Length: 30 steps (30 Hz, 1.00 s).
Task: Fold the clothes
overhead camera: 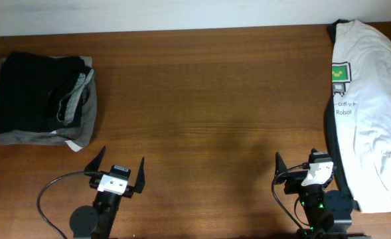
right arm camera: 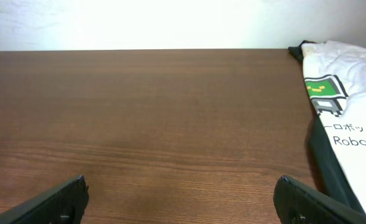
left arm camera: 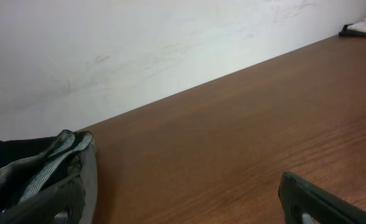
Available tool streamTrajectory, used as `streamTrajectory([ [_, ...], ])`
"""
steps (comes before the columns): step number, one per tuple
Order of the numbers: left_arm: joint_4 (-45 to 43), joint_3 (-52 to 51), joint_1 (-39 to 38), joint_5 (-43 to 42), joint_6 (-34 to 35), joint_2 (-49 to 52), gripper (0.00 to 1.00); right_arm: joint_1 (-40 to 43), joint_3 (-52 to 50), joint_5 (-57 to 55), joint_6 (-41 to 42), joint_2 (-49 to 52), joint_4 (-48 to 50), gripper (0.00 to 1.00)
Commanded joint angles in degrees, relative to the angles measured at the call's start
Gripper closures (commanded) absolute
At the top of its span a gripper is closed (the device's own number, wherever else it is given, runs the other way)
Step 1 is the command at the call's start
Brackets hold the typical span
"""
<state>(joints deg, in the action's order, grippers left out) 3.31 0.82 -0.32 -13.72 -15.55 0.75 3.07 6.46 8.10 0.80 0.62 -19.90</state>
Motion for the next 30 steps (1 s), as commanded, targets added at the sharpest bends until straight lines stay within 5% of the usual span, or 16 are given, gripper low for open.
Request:
streamTrajectory([
  [1,0.2,-0.28,0.04,-0.26,0.55,-0.09,0.01,0.44,-0.42,0.5,-0.35,-0.37,0.0,0.01],
  [30,-3.69,-0.28,0.04,-2.01,0.55,-0.09,0.01,0.44,-0.42,0.52,-0.35,-0.37,1.42,0.01],
])
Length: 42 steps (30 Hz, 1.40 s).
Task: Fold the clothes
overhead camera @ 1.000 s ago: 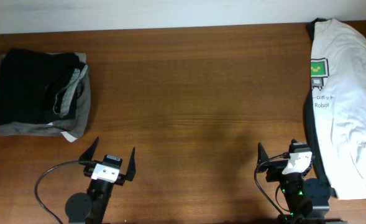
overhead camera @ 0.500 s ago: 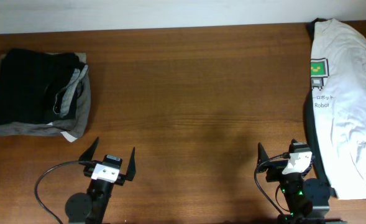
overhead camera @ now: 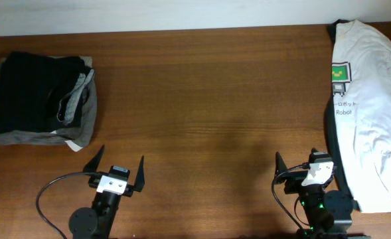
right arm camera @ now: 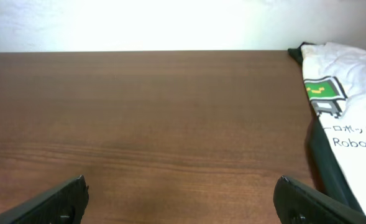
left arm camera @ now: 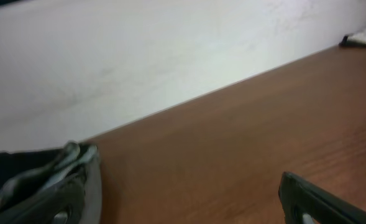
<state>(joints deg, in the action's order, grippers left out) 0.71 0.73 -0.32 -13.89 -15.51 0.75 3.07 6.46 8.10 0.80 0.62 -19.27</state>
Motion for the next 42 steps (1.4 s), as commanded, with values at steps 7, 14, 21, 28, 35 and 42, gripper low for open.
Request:
streamTrajectory([
  [7,-2.25,0.87,0.04,-10.73,3.06,0.0,0.01,0.37,0.39,15.61,1.62,-0.37,7.91,0.01],
  [14,13.31,35.69,0.11,-1.57,3.06,31.45,0.01,0.39,32.92,14.97,4.2,33.33,-9.44,0.01],
  [21,44.02,81.13,0.11,-0.42,3.04,73.46,0.01,0.79,74.12,16.79,3.98,81.61,-34.58,0.02],
  [28,45.51,82.6,0.11,-6.86,3.04,76.13,0.01,19.47,97.77,-0.46,13.33,102.77,-42.82,0.01],
  [35,47.52,82.6,0.11,-6.69,3.04,76.83,0.0,37.53,98.12,-1.33,13.46,115.03,-27.71,0.05],
  [42,46.05,82.58,0.11,-6.69,3.04,77.42,0.01,29.24,98.12,-1.36,7.5,125.35,-23.85,0.08],
])
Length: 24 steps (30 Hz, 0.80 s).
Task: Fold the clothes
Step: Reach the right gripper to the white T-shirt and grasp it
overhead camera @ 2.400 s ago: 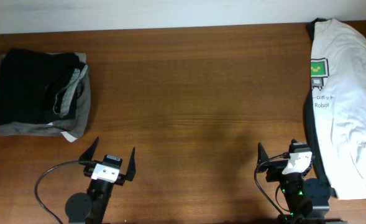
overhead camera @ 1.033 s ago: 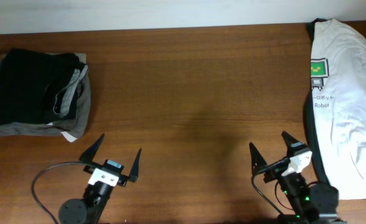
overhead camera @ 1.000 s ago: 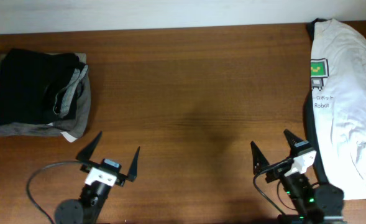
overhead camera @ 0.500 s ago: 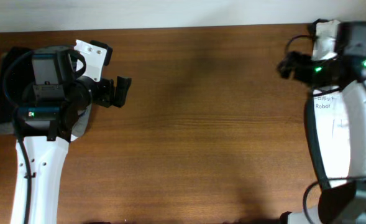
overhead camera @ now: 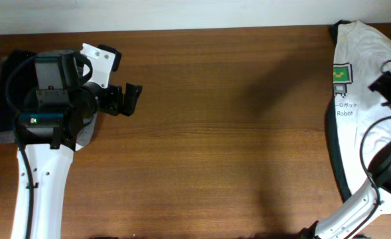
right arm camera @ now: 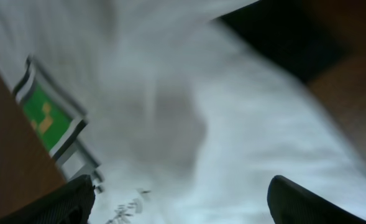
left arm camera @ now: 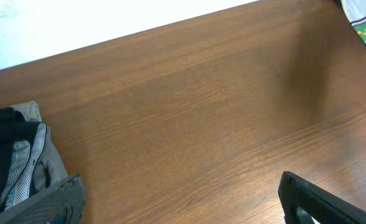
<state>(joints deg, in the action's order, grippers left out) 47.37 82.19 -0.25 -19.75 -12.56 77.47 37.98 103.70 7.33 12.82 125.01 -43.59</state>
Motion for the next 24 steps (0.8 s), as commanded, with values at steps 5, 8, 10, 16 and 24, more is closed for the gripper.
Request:
streamTrajectory([
  [5,-0.81,1.11,0.04,-0.83,0.11,1.4,0.01,-19.82,0.76,-19.91,-5.05,5.7,6.84,0.13],
  [8,-0.76,1.11,0.04,-0.85,0.11,1.4,0.01,-22.18,0.76,-23.69,-4.85,9.18,10.01,0.18],
  [10,-0.74,1.11,0.02,-0.85,0.11,1.4,0.01,-21.97,0.76,-23.67,-4.85,9.31,10.67,0.2],
  [16,-0.74,1.11,0.02,-0.87,0.11,1.4,0.01,-19.08,0.63,-25.0,-4.83,10.6,9.86,0.46],
  [24,-0.37,1.11,0.04,-0.87,0.11,1.4,0.01,-19.26,0.57,-26.84,-2.84,11.13,6.51,0.78],
])
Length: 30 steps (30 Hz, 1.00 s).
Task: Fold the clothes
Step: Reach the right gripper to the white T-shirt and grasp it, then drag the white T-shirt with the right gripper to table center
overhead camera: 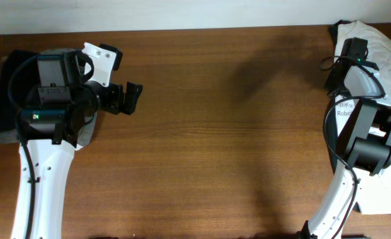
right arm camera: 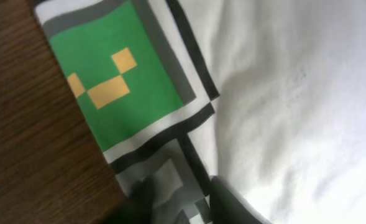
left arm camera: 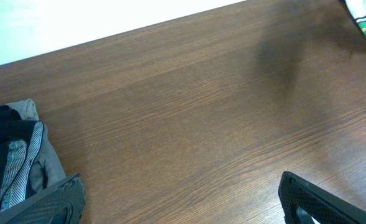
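A white T-shirt [overhead camera: 380,34] with a green pixel logo [right arm camera: 114,81] lies along the table's right edge. The arm above hides much of it. My right gripper [overhead camera: 333,78] is at the shirt's left edge, just below the logo. In the right wrist view its fingers [right arm camera: 232,205] stand close together with grey printed fabric pinched between them. My left gripper [overhead camera: 129,99] hangs open over bare wood beside a folded stack of dark and grey clothes [overhead camera: 9,73]. Nothing is between its fingertips [left arm camera: 307,199].
The brown wooden table [overhead camera: 222,133] runs between the stack [left arm camera: 12,155] and the shirt. A white wall [left arm camera: 77,25] borders its far edge. My left arm covers part of the stack in the overhead view.
My right gripper was open over the middle of the white shirt. Now it is at the shirt's left edge by the green logo, with its fingers shut on the fabric. The left arm barely moved.
Both arms first rested at the table's near edge with grippers open, and stayed so a second later. Then the left arm was beside the folded stack and the right, still open, was over the shirt. Now the right holds the shirt's edge.
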Available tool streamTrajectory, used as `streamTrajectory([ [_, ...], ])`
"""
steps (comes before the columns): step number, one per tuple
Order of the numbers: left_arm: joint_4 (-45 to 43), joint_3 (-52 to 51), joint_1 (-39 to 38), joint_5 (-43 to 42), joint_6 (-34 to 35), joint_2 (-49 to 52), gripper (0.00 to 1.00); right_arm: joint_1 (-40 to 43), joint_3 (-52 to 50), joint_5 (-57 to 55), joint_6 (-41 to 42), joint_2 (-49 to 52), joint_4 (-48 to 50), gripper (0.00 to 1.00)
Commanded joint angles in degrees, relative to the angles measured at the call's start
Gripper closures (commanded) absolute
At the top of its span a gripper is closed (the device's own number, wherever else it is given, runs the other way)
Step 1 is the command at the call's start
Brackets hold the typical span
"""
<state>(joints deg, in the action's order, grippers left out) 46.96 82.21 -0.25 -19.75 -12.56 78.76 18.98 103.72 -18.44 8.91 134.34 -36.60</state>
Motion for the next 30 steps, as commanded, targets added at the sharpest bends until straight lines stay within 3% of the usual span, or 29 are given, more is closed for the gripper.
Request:
streamTrajectory([
  [1,0.04,1.09,0.04,-0.87,0.11,0.11,0.01,-0.17,0.61,1.42,1.05,1.64,-1.14,0.96],
  [8,0.04,1.09,0.04,-0.85,0.09,0.11,0.01,-4.98,7.26,17.94,-0.11,-12.15,-6.97,0.96],
  [12,0.07,1.09,0.04,-0.85,0.09,0.11,0.01,-15.85,7.23,18.43,-2.38,-13.22,-10.86,0.96],
  [14,0.04,1.09,0.04,-0.85,0.09,0.11,0.01,-21.0,7.23,13.4,-3.13,-13.22,-11.02,0.96],
  [17,0.02,1.09,0.04,-0.81,0.07,0.11,0.01,-25.09,7.23,25.44,-3.15,-13.22,-12.55,0.96],
  [20,0.02,1.09,0.04,-0.09,0.09,0.09,0.01,-38.07,7.23,32.44,-8.07,-13.22,-16.52,0.96],
  [23,-0.63,1.11,0.04,0.26,0.09,0.07,0.01,-50.42,7.23,30.03,-15.15,-13.22,-19.85,0.96],
  [26,-1.11,1.11,0.04,0.96,0.09,0.02,0.01,-52.92,7.26,23.39,-12.35,-13.25,-19.91,0.6],
  [27,-1.07,1.11,0.04,1.11,0.09,0.02,0.01,-51.45,7.26,21.29,-10.62,-13.25,-20.09,0.56],
  [28,-1.09,1.11,0.04,1.09,0.09,0.02,0.01,-44.0,7.26,20.33,-4.57,-13.38,-21.14,0.5],
  [30,-1.05,1.11,0.04,1.09,0.11,0.02,0.0,-34.45,7.23,20.96,3.54,-13.38,-22.86,0.5],
])
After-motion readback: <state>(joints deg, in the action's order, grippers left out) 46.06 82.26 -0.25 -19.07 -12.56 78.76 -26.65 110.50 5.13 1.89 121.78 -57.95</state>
